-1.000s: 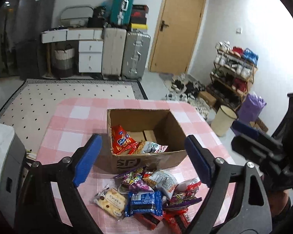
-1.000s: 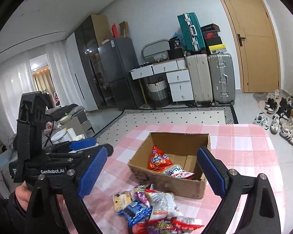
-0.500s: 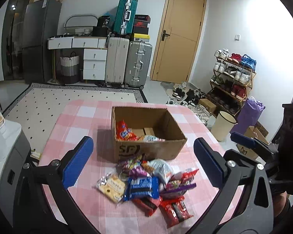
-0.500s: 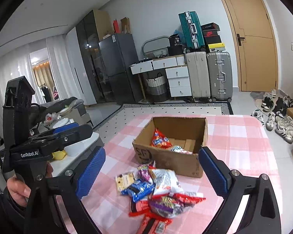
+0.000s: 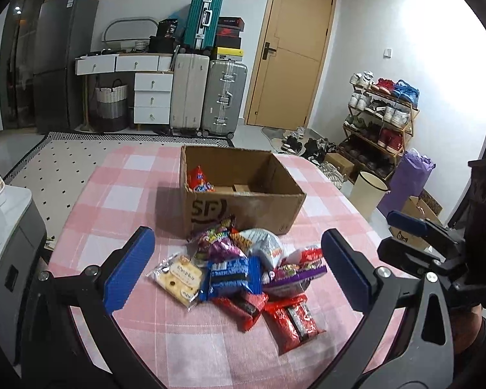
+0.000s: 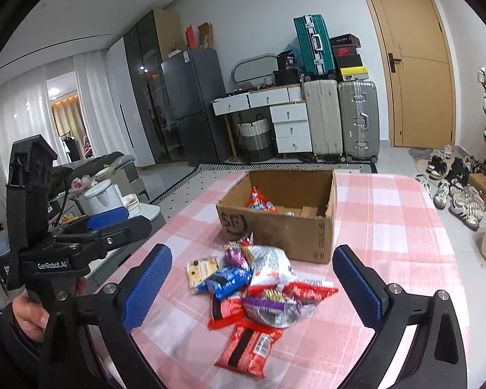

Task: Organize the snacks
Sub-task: 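Lower the right gripper onto a red snack packet and close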

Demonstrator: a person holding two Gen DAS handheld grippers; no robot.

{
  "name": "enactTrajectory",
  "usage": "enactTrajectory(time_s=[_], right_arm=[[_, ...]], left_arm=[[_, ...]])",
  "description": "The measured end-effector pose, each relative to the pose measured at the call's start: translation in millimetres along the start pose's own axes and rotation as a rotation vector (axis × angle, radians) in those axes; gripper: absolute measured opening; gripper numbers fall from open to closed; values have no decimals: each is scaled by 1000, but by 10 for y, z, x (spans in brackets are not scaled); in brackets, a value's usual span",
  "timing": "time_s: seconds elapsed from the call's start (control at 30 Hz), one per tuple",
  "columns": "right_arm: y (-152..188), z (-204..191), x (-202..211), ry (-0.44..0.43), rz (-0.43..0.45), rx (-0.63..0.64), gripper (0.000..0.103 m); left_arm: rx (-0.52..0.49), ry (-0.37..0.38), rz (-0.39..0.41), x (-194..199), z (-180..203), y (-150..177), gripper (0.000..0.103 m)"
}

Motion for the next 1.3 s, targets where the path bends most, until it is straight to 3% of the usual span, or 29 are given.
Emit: enactTrajectory(time_s=[0.1, 0.5, 0.93, 1.1, 1.3], right_arm=[[93, 59, -52, -43, -31, -55, 101], [406, 66, -279, -54, -100, -79, 101], [836, -118, -545, -88, -226, -5, 101], [998, -149, -717, -55, -294, -5, 100], [1170, -186, -923, -36, -362, 10, 88]], left_arm=[[3, 4, -13, -59, -15, 87, 102], [20, 20, -45, -294, -51, 279, 102], [74, 15, -62, -413, -235, 422, 102], [88, 10, -65, -428, -320, 465, 102], [113, 1, -72, -470, -429, 528, 102]])
Point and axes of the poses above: each gripper's, at about its wrist camera, not at the fingertips, and x roughly against the way its jaws point, z to its right, y to its underside, the point moved 5 cm from there along -x, roughly the way its jaws point, and after that the axes turned 9 degrees about y, right-handed, at the moved point
